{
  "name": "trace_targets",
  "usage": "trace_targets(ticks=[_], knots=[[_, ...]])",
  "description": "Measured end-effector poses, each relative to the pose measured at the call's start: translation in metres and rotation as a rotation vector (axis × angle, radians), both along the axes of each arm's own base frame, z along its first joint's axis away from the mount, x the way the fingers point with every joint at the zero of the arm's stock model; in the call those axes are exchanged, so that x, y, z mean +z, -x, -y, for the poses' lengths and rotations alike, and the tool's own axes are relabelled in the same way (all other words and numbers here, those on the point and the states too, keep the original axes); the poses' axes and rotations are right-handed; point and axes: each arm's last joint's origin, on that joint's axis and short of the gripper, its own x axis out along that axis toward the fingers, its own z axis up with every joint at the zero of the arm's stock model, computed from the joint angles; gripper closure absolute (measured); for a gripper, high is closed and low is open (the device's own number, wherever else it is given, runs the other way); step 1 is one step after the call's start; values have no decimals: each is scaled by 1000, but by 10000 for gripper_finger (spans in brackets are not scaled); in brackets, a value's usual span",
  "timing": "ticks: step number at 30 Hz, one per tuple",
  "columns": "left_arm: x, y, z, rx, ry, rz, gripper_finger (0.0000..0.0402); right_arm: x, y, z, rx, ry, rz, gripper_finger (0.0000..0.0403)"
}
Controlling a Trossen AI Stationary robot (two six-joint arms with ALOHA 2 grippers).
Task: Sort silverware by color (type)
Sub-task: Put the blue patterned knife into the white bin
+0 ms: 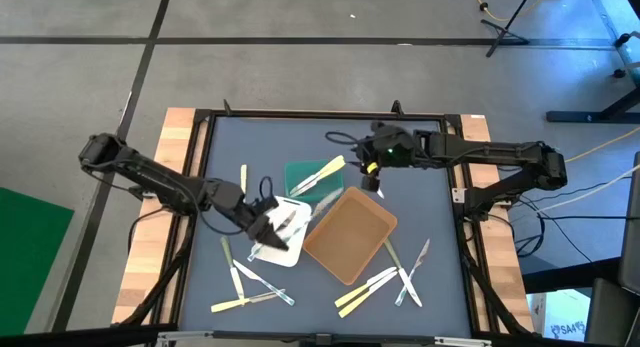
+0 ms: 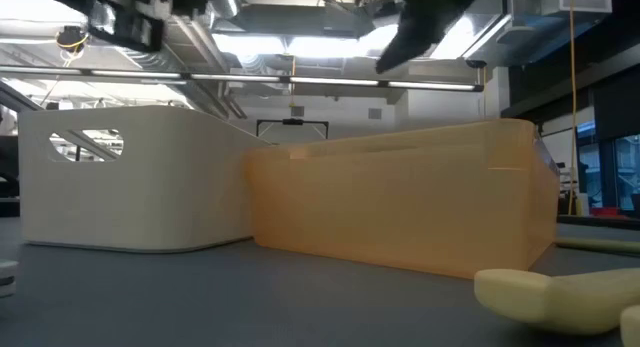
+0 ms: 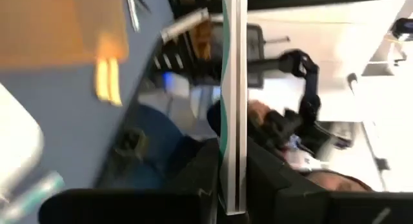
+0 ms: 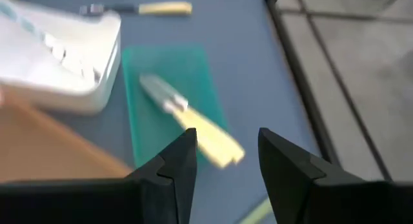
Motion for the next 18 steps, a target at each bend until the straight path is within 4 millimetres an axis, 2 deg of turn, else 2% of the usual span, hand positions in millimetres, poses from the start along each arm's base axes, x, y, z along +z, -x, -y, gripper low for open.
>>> trace_targets(ticks=[6,12,18], knots=[[3,13,21,-60,137,-116,364,-9,9,-3,51,-71,-127,253],[4,31,37,-107,246,-267,364,-10,9,-4,60,-81,-134,253],[5,48,42,-78,308,-398,364,-10,9,-4,60,-81,-133,253]])
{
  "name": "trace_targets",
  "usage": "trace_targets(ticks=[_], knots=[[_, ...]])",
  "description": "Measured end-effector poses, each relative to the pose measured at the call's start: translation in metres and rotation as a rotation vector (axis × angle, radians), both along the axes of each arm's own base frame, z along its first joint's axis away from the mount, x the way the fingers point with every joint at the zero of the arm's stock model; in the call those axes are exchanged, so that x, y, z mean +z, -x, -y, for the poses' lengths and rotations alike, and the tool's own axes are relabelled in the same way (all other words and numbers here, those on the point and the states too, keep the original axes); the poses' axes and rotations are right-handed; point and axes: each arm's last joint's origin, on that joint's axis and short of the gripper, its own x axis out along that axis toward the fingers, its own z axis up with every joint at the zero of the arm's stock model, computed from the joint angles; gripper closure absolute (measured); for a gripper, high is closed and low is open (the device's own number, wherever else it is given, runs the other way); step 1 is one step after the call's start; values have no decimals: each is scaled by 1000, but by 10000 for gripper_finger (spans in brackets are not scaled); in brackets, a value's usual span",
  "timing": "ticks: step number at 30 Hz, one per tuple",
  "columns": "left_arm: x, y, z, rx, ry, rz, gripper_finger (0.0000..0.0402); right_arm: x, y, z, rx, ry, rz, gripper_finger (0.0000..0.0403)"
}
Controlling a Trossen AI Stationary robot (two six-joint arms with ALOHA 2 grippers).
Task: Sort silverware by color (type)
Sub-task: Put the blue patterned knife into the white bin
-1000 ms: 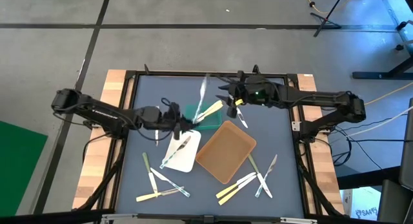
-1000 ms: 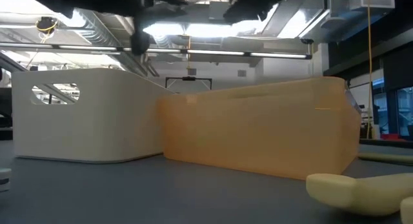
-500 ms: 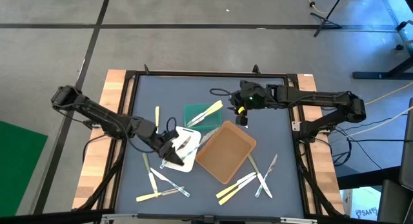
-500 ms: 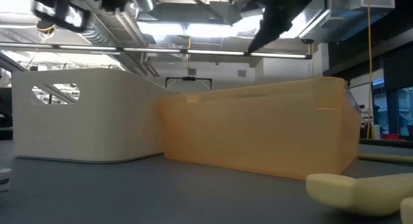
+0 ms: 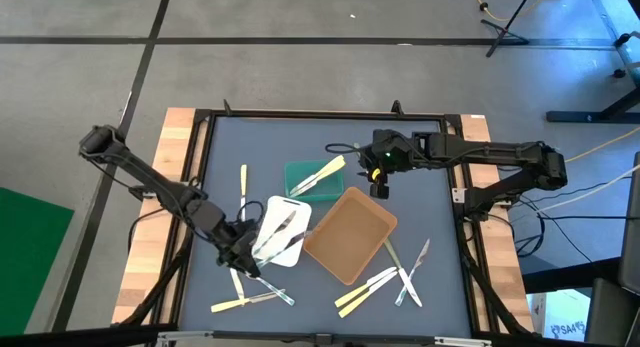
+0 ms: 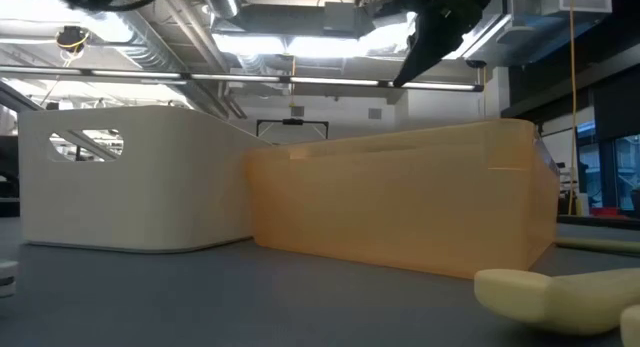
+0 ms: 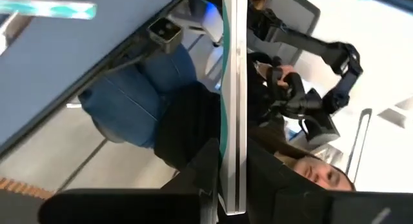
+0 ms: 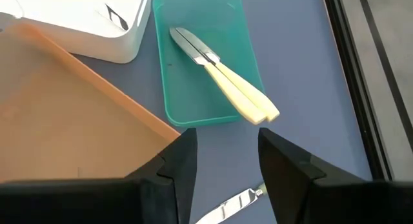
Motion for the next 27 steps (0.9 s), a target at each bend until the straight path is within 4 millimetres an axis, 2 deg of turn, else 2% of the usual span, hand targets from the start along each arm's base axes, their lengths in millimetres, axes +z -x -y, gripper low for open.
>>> trace_targets(ticks=[5,11,15,27], knots=[[2,12,2,46,0,-51,364,0,0,0,0,0,0,253],[-7,24,1,114,-29,-196,364,0,0,0,-1,0,3,253],[-14,26,-3,155,-56,-287,364,0,-1,0,0,1,8,253],[-24,23,-19,242,-111,-390,363,1,-1,0,-1,2,14,253]])
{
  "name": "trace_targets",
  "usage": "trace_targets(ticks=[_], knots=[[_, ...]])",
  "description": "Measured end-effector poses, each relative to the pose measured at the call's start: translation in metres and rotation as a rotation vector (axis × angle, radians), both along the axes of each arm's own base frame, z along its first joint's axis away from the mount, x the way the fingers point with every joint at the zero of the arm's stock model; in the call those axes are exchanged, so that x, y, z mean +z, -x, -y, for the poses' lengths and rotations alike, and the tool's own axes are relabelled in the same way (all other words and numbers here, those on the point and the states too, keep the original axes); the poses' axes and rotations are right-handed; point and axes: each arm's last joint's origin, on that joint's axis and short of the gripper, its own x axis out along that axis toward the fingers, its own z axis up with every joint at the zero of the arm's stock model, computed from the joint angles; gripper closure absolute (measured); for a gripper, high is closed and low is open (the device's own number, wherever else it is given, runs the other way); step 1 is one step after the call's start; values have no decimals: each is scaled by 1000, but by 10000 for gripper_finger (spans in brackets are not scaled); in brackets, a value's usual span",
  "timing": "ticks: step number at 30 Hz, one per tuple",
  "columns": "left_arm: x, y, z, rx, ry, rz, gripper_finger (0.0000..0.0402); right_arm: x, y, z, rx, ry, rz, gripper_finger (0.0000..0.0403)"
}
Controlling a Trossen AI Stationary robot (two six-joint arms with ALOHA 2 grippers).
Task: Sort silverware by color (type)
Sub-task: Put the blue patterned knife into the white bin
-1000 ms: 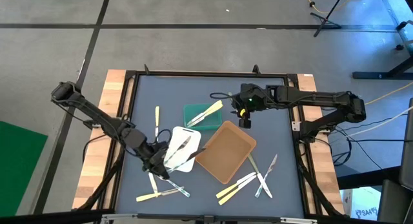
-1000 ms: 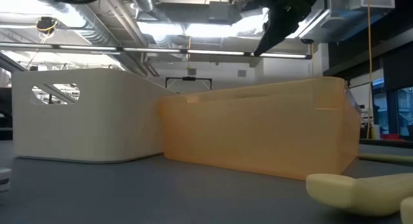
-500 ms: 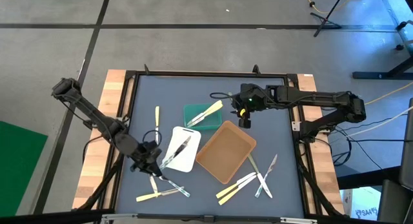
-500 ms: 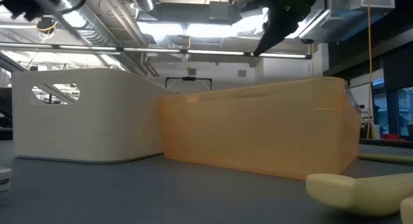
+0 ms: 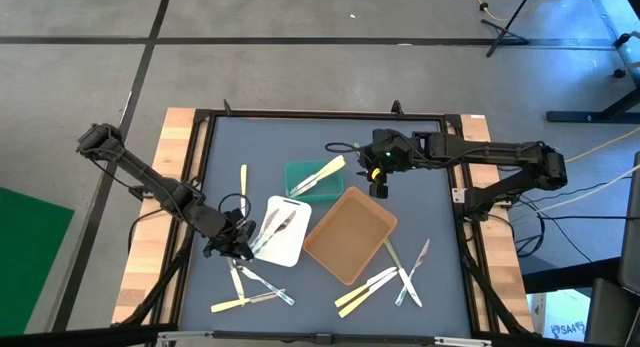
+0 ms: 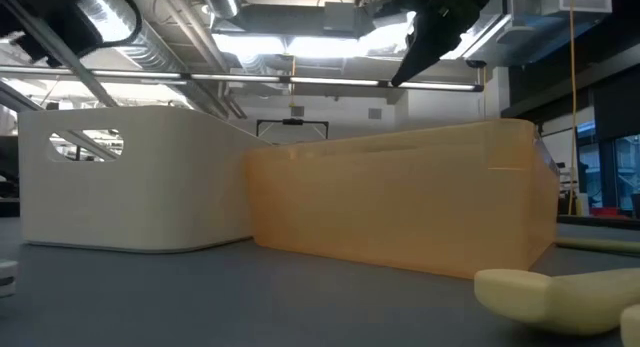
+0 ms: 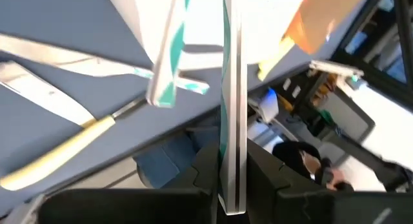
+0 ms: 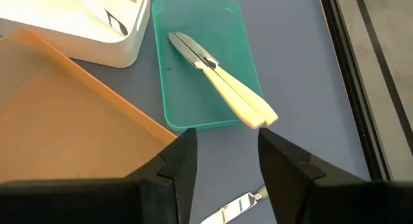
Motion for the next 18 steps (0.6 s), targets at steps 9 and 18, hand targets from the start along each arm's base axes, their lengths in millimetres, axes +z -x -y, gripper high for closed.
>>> trace_targets(ticks=[9,18], knots=[[-6,-2,-9,-11,-48,-51,363,1,-1,0,0,1,9,253],[-11,-6,-15,-76,-161,-28,358,4,-4,1,0,7,54,253]])
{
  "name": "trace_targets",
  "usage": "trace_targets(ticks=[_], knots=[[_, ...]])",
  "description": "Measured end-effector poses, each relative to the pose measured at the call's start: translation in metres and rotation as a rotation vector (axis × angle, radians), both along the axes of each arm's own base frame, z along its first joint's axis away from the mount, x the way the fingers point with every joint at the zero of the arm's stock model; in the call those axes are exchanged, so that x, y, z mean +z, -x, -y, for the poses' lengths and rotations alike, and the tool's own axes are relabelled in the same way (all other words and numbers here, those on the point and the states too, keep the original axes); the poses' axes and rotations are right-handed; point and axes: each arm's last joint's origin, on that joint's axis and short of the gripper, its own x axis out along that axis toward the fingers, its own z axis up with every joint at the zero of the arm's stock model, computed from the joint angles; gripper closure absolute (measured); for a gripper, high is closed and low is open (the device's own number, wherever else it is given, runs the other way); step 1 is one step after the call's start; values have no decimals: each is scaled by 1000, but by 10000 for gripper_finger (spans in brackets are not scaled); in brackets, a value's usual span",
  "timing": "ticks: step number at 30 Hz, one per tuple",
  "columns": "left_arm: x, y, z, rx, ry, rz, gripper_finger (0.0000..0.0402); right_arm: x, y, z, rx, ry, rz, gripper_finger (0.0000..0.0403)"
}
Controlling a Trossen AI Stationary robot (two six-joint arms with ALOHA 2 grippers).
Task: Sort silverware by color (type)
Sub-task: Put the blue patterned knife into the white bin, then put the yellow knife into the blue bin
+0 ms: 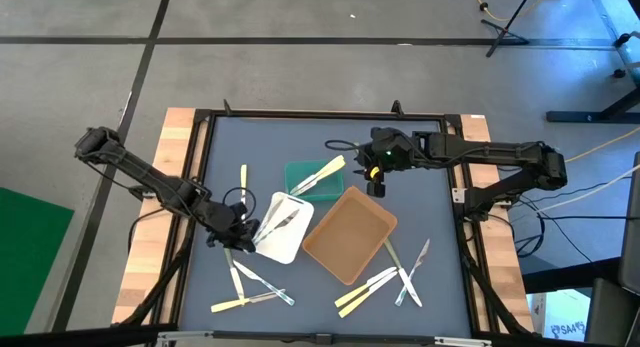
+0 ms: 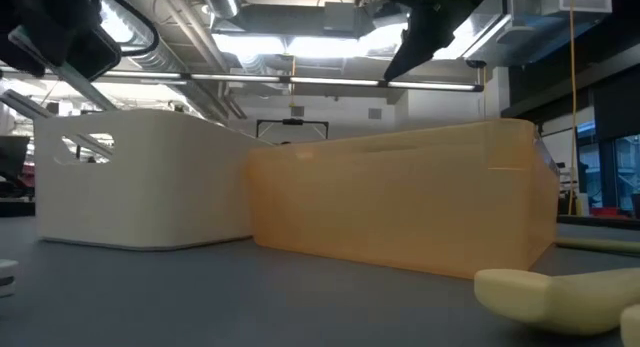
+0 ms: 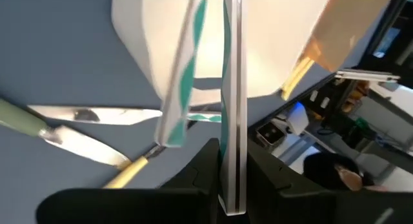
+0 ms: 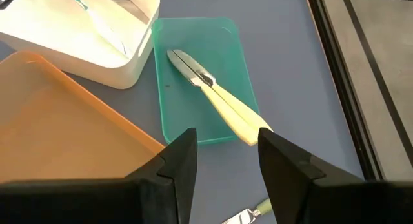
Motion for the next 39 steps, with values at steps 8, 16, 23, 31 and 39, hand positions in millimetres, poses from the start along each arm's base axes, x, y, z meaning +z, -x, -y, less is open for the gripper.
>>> trace_targets(ticks=[8,16,23,31,39], knots=[[-4,-2,0,-24,16,-34,357,0,0,0,1,-1,0,253],[-3,-2,0,-32,25,-35,351,0,0,0,1,-1,0,253],[-3,-2,1,-35,27,-36,310,0,0,0,1,-2,0,253],[-3,-2,1,-35,27,-36,289,0,0,0,3,-1,-1,253],[-3,-2,0,-21,15,-30,288,0,0,0,3,0,-1,253]])
